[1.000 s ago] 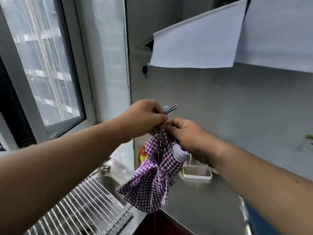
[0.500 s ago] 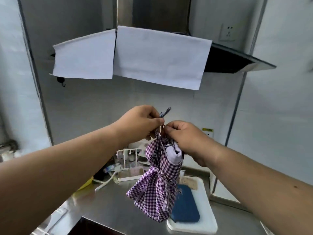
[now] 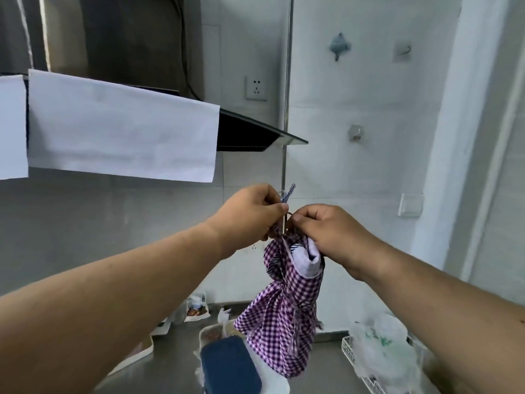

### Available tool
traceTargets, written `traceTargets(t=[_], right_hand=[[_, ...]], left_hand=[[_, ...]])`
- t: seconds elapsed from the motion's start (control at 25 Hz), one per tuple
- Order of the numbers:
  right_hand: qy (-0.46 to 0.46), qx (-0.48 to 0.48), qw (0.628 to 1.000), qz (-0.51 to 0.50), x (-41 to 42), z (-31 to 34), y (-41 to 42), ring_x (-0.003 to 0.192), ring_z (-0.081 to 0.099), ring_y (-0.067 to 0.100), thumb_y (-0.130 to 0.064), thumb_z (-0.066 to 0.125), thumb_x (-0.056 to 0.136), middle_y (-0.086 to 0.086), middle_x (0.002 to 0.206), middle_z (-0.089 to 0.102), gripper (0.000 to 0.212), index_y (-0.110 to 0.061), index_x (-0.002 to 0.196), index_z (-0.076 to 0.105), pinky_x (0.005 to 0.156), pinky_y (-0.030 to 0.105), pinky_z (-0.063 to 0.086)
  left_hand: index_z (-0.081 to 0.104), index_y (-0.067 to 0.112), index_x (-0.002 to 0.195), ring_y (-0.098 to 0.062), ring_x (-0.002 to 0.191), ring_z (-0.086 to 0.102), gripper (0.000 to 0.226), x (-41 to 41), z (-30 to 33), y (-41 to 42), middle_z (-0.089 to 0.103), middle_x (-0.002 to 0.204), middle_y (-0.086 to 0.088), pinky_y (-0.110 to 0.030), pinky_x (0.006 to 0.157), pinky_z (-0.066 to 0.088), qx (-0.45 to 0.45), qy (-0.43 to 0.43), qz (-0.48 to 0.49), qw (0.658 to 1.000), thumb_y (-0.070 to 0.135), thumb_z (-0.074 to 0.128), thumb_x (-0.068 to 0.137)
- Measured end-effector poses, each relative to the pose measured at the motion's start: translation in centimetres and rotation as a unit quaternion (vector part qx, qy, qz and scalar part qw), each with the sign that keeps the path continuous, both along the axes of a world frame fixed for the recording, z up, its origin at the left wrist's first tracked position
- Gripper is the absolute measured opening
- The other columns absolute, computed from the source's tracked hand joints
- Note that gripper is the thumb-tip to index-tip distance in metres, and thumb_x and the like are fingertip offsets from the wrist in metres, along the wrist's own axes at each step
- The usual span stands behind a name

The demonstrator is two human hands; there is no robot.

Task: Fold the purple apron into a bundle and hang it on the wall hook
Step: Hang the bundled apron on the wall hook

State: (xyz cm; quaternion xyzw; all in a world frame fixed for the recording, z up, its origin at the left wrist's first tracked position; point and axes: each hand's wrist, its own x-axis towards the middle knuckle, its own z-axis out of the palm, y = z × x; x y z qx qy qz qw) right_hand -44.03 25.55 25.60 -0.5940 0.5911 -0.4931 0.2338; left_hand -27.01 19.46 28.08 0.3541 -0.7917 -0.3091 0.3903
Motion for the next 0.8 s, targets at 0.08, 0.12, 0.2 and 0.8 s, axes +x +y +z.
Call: traceTargets(t=[0.08, 0.12, 0.2, 0.8], right_hand=[[0.007, -0.014, 0.999, -0.032, -2.0, 0.6, 0.1, 0.093, 0.076, 0.019, -0.028, 0.062, 0.106, -0.003, 0.091, 0.082, 0.025, -0.019, 0.091, 0.080, 0.087, 0.035, 0.057], [0.009, -0.022, 0.999, -0.046, -3.3, 1.1, 0.1, 0.095, 0.076, 0.020, -0.028, 0.062, 0.105, -0.003, 0.090, 0.082, 0.025, -0.019, 0.091, 0.080, 0.088, 0.036, 0.057], [0.015, -0.030, 0.997, -0.065, -5.5, 1.9, -0.3, 0.088, 0.075, 0.014, -0.028, 0.064, 0.105, -0.008, 0.086, 0.081, 0.025, -0.021, 0.087, 0.080, 0.083, 0.032, 0.055], [0.100, -0.104, 0.983, -0.113, -28.1, 12.0, -14.5, 0.093, 0.074, 0.016, -0.025, 0.074, 0.096, -0.002, 0.090, 0.079, 0.015, -0.019, 0.084, 0.080, 0.076, 0.031, 0.056]], left_hand=[[0.064, 0.011, 0.099, -0.012, 0.055, 0.065, 0.016, -2.3, 0.3, -0.3, 0.071, 0.068, -0.003, -0.031, 0.060, 0.058, 0.003, 0.018, -0.012, 1.000, 0.027, 0.066, 0.103], [0.064, 0.012, 0.098, -0.013, 0.054, 0.065, 0.016, -3.9, 0.6, -0.7, 0.071, 0.067, -0.003, -0.033, 0.061, 0.058, 0.008, 0.030, -0.022, 0.999, 0.027, 0.066, 0.103], [0.064, 0.013, 0.097, -0.015, 0.056, 0.065, 0.015, -6.5, 1.0, -1.6, 0.069, 0.064, -0.001, -0.035, 0.062, 0.058, 0.010, 0.048, -0.034, 0.998, 0.027, 0.066, 0.103], [0.064, 0.016, 0.093, -0.010, 0.052, 0.061, 0.013, -29.2, 9.2, -16.4, 0.068, 0.063, 0.000, -0.023, 0.051, 0.049, -0.109, 0.102, -0.016, 0.989, 0.024, 0.068, 0.102]])
